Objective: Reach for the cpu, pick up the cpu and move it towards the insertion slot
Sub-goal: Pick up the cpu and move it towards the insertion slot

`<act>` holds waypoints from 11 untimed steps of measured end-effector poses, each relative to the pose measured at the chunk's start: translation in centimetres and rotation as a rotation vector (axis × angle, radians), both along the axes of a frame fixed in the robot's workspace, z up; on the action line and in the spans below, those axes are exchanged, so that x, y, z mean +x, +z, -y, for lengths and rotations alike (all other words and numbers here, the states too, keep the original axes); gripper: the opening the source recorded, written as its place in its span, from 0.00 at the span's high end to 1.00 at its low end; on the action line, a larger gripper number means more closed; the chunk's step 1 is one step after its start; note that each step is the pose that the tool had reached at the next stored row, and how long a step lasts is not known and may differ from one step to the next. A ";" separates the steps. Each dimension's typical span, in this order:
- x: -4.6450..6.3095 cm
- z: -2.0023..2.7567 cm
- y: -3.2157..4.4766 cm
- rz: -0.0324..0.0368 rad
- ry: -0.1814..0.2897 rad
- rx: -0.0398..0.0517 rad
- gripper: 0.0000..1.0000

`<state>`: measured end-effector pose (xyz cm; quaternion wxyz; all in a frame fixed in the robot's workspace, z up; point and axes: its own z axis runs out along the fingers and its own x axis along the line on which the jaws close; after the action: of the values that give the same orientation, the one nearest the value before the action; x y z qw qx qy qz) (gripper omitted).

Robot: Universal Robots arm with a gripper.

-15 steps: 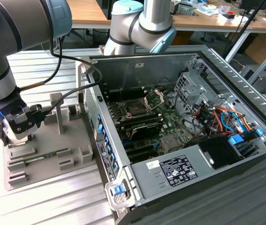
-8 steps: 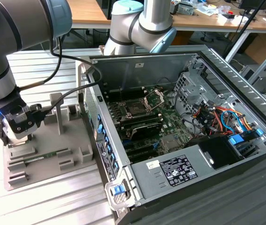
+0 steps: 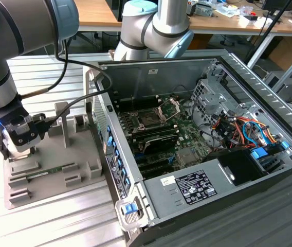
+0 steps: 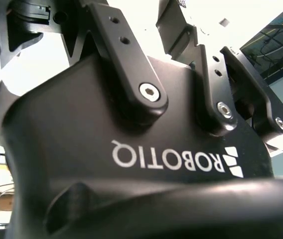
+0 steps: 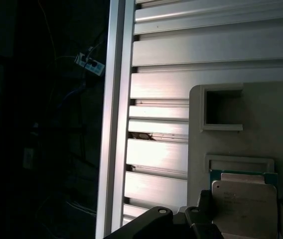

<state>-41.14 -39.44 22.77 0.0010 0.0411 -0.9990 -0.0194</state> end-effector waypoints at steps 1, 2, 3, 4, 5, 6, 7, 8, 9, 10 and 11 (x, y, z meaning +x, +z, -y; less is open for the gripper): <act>0.0 0.00 0.02 0.0000 0.000 0.0000 0.45; 0.0 0.00 0.03 0.0001 0.000 0.0000 0.45; 0.0 0.00 0.04 0.0001 0.000 0.0000 0.45; 0.0 0.00 0.07 0.0000 0.000 0.0000 0.45; 0.0 0.00 0.09 0.0000 0.000 0.0000 0.45; 0.0 0.00 0.12 0.0001 0.000 0.0001 0.45; 0.0 0.00 0.15 0.0000 0.000 0.0000 0.45; 0.0 0.00 0.17 0.0000 0.000 0.0000 0.45; 0.0 0.00 0.18 0.0001 0.000 0.0000 0.45; 0.0 0.00 0.20 0.0001 0.000 0.0000 0.45; 0.0 0.00 0.22 0.0000 0.000 0.0000 0.45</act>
<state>-41.14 -39.44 23.00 0.0010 0.0411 -0.9990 -0.0193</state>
